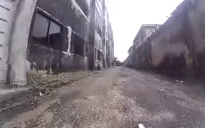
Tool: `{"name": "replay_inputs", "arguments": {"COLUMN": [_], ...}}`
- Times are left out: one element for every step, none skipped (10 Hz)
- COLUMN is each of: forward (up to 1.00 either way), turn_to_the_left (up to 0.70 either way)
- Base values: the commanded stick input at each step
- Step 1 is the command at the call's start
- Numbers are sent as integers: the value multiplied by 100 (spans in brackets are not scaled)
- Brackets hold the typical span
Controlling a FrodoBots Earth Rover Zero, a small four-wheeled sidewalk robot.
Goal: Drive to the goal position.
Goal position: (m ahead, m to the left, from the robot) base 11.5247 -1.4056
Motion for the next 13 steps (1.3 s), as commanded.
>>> {"name": "replay_inputs", "arguments": {"forward": [70,70,70,70,70,70,70,70,70,70,70,70,69], "turn_to_the_left": [-35,-35,-28,-9,-13,-35,-35,-35,-35,-35,-35,-35,-35]}}
